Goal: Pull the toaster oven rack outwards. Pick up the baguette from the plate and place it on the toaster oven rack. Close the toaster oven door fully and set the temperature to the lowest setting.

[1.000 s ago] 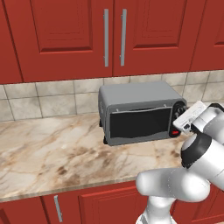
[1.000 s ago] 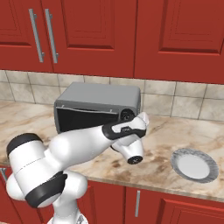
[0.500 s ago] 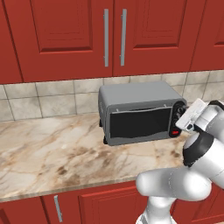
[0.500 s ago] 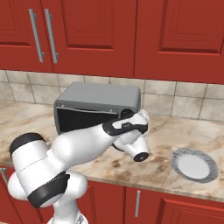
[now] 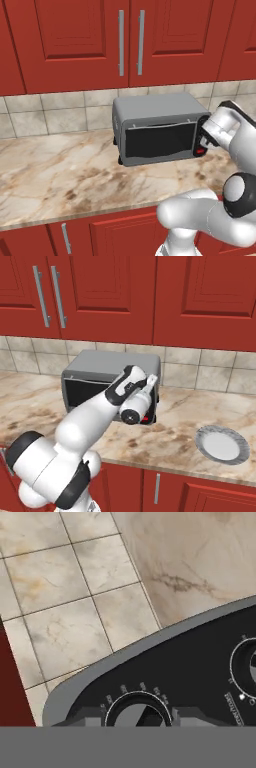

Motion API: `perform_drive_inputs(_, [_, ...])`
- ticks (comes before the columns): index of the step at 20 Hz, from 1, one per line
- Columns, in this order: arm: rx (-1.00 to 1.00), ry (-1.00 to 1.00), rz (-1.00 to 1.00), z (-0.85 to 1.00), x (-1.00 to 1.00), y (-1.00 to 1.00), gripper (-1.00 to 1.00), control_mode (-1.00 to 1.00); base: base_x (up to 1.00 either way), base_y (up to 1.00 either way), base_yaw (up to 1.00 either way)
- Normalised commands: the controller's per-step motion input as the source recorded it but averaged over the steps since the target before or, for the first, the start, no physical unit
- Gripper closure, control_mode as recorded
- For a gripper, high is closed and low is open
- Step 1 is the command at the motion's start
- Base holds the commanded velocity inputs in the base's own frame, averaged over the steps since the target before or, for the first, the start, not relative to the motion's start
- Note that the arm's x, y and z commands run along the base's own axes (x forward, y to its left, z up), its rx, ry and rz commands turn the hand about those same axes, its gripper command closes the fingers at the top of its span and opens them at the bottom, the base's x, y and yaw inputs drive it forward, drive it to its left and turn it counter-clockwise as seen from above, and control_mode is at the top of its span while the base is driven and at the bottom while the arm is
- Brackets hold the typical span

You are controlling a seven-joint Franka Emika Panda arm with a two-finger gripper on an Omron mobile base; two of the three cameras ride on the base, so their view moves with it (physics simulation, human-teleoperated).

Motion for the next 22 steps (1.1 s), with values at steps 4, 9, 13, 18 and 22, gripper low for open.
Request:
perform_drive_inputs(4, [-0.46,-0.33,0.19,0.0,0.2,0.39,1.0,-1.0,0.0,0.0,0.0])
perform_drive_inputs(9, [-0.4,-0.36,0.26,0.0,0.19,0.28,1.0,-1.0,0.0,0.0,0.0])
perform_drive_inputs(13, [-0.37,-0.38,0.34,0.0,0.2,0.14,1.0,-1.0,0.0,0.0,0.0])
perform_drive_inputs(18, [-0.36,-0.32,0.46,0.0,0.3,0.08,1.0,-1.0,0.0,0.0,0.0])
perform_drive_inputs(22, [-0.36,-0.26,0.51,0.0,0.42,0.03,1.0,-1.0,0.0,0.0,0.0])
